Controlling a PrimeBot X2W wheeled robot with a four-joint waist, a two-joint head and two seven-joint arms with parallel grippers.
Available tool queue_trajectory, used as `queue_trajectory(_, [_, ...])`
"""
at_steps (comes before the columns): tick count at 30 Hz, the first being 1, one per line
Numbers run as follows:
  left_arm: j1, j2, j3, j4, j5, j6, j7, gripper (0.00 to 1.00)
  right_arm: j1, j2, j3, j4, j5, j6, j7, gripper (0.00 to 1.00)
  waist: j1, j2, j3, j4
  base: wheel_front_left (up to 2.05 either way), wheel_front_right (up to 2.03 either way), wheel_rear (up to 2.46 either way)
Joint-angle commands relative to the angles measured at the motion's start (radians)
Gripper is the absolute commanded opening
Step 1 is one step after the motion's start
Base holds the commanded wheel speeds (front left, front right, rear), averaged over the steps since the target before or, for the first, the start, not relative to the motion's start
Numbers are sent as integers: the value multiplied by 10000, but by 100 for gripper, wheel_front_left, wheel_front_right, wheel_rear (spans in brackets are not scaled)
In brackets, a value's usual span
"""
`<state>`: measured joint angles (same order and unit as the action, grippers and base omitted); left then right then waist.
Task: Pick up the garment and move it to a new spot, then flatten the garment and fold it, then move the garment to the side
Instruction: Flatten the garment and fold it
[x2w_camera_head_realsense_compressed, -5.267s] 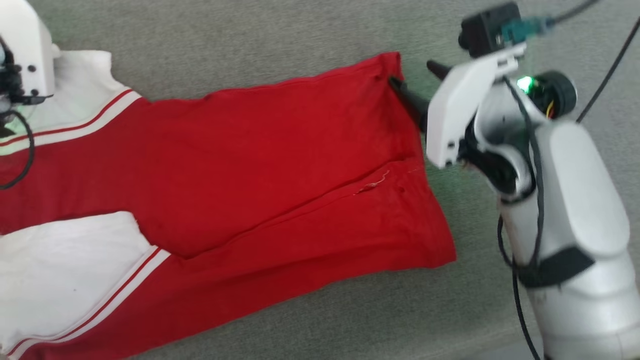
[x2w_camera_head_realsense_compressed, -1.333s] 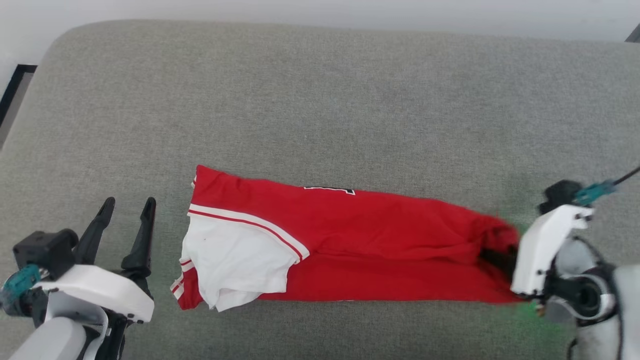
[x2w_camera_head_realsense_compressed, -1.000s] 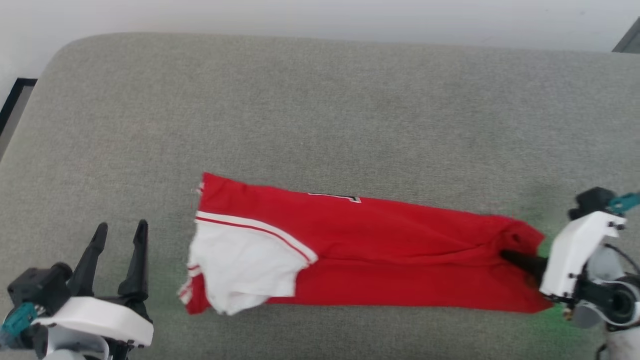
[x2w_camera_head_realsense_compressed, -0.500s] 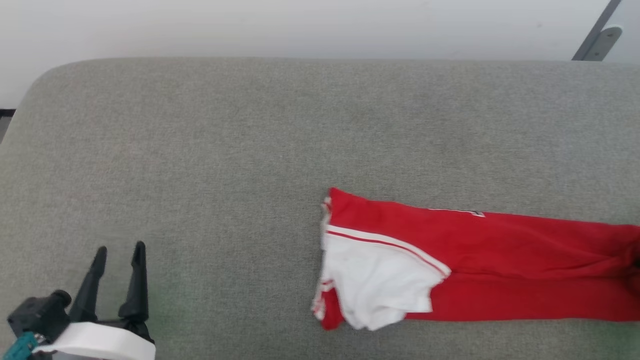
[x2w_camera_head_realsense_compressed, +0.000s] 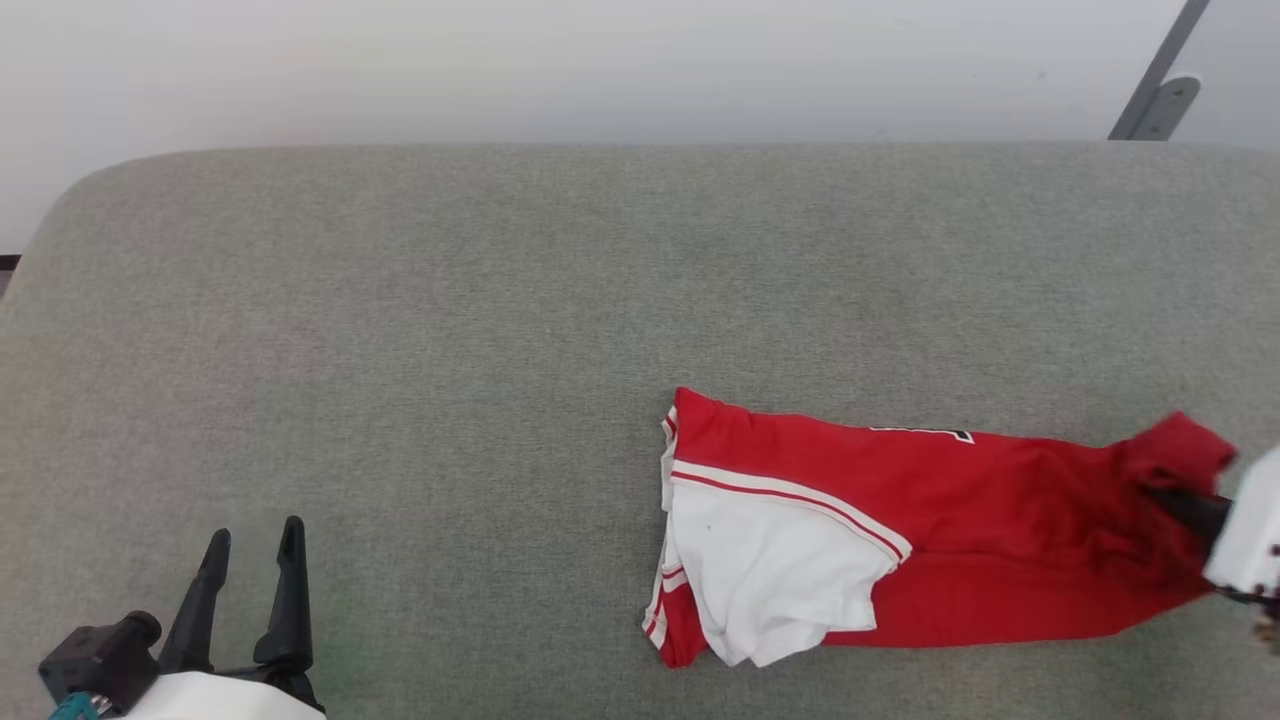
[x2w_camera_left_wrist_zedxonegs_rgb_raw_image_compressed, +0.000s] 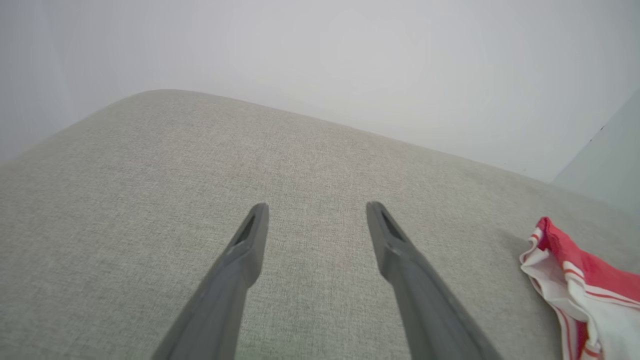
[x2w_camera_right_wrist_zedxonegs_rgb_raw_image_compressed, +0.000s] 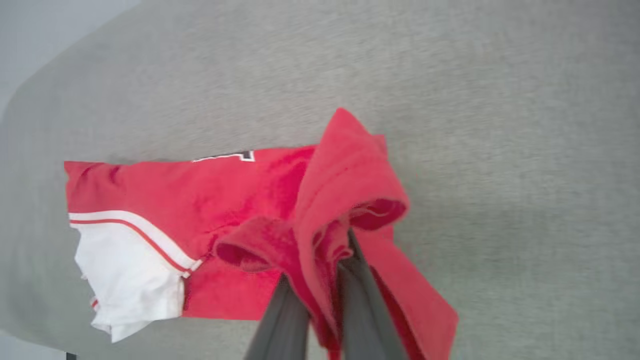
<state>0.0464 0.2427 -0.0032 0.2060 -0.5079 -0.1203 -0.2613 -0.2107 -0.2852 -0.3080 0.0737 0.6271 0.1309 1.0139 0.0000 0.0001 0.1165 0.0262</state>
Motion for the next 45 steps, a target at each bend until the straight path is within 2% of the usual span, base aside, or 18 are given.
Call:
queue_trajectory(1, [-4,-3,36,19,68,-31,-48,100,199,260,235,-515,120,-4,108,0,0,-1,7,85,0,0,0])
queue_trajectory(5, [-153,-25,36,63,38,-83,-48,100,458,883,1053,-1550,171,-4,304,0,0,-1,39,278,0,0,0])
queue_trajectory(9, [-320,-63,-82,162,77,-108,-48,100,347,1471,1781,-1826,145,-4,199,0,0,-1,99,553,0,0,0])
queue_trajectory(17, [-711,-74,-469,284,-109,-102,-48,100,-347,2011,3175,-804,3,-4,-475,0,0,-1,260,1144,0,0,0])
queue_trajectory(23, [-896,-63,-605,341,-256,-104,-48,100,-766,2089,4061,123,-87,-4,-1001,0,0,-1,352,1446,0,0,0])
queue_trajectory(25, [-905,-51,-623,370,-311,-105,-48,100,-908,2038,4321,316,-149,-4,-1168,40,0,-1,374,1490,0,0,0])
queue_trajectory(26, [-905,-51,-623,370,-311,-105,-48,100,-908,2038,4321,316,-149,-4,-1168,40,0,-1,374,1490,0,0,0])
queue_trajectory(27, [-920,-45,-617,369,-339,-105,-48,100,-950,2041,4384,419,-119,-4,-1225,47,0,-1,376,1498,0,0,0])
queue_trajectory(28, [-922,-33,-617,367,-355,-105,-48,100,-993,2043,4408,500,-81,-4,-1258,84,0,-1,374,1498,0,0,0])
queue_trajectory(29, [-916,-21,-618,364,-368,-105,-48,100,-1046,1997,4505,506,-46,-4,-1227,100,0,-1,371,1488,0,0,0])
queue_trajectory(33, [-828,39,-532,351,-434,-106,-49,100,-1090,1761,4592,259,-19,-4,-1172,100,0,-1,338,1346,0,0,0])
queue_trajectory(38, [-682,122,-416,265,-566,-106,-49,100,-760,1456,4481,-646,318,-4,-1128,100,0,-1,206,1034,0,0,0])
queue_trajectory(45, [-420,258,-99,146,-487,-106,-49,100,-3,1083,3551,-2095,170,-4,-1694,100,0,-1,-92,507,0,0,0])
